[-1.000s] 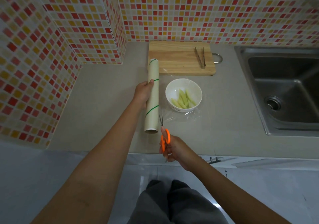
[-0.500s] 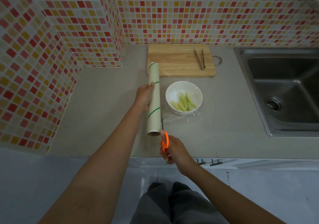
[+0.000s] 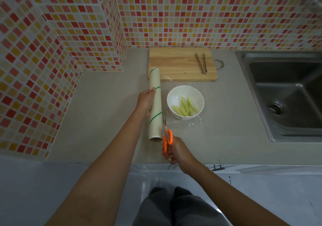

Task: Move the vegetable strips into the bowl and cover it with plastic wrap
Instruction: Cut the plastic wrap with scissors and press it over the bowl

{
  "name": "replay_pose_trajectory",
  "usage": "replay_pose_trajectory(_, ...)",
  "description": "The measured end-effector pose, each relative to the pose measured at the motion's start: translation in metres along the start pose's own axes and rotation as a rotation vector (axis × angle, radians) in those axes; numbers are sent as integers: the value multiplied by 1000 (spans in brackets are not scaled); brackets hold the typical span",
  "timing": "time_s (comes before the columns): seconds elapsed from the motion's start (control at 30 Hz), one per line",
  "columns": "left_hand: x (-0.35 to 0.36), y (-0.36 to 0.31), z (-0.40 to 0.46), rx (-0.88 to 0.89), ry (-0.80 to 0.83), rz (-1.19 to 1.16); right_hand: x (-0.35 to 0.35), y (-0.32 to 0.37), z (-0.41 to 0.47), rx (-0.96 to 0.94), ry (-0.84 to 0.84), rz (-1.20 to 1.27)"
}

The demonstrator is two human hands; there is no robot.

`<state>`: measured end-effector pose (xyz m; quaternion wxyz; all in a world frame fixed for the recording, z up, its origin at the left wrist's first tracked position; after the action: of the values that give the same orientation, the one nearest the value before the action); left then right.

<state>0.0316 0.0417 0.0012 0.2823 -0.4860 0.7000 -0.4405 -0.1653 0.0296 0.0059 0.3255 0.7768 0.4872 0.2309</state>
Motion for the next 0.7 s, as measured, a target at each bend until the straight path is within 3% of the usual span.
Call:
replay_pose_trajectory(0.2,-4,2,1,6,8,-10,0,-3,3,-212,-36,29)
replay_pose_trajectory(0.4,-5,6,1,-4,9,-3,-4,7,15,-111,-37,-10)
replay_pose_trajectory(0.7,-7,6,-1,-8,8,4,-6,20,31,-177,-41,-10)
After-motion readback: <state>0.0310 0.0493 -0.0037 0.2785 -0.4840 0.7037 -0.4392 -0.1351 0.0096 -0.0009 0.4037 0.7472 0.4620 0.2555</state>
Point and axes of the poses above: each hand's wrist, its own z-axis towards the middle knuckle, its own x-axis out of the palm, y = z × x, the point moved 1 cm from there along z, towards the middle knuckle, and after that the axes turned 3 degrees about -z, right-handed, at the moved point
